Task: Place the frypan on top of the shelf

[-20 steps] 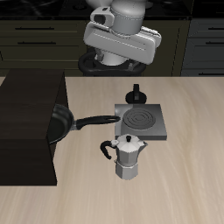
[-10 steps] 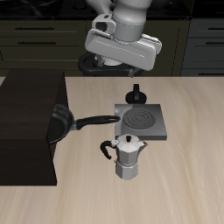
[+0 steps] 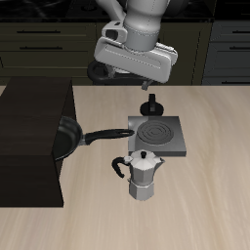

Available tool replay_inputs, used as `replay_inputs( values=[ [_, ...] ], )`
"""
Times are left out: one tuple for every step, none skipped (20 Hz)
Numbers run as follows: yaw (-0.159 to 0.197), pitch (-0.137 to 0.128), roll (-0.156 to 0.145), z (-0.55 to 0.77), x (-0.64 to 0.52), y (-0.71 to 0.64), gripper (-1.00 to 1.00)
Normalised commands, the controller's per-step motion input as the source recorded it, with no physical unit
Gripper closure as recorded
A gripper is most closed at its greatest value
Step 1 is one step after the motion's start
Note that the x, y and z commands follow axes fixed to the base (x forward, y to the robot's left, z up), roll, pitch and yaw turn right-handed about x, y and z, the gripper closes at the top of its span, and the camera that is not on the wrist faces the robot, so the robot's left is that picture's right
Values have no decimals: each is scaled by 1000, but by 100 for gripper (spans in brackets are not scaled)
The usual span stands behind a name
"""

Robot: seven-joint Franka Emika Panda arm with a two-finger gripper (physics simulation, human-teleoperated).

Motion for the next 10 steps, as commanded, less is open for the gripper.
replay_inputs(
  values=[
    [0, 0, 0, 67, -29, 115, -100],
    [-92, -33, 45, -217, -101, 54, -100],
    [-117, -43, -34, -70, -110, 69, -100],
    [114, -68, 6, -112, -51, 209, -100],
    [-36, 9, 0, -159, -31, 54, -100],
    [-28, 3, 31, -216, -9, 160, -100],
    [-8, 41, 42, -205, 36, 97, -100],
    [-12, 28, -8, -240, 8, 48, -100],
    [31, -5, 9, -254, 10, 44, -100],
    [0, 0, 0, 0, 7, 10, -100]
  ],
)
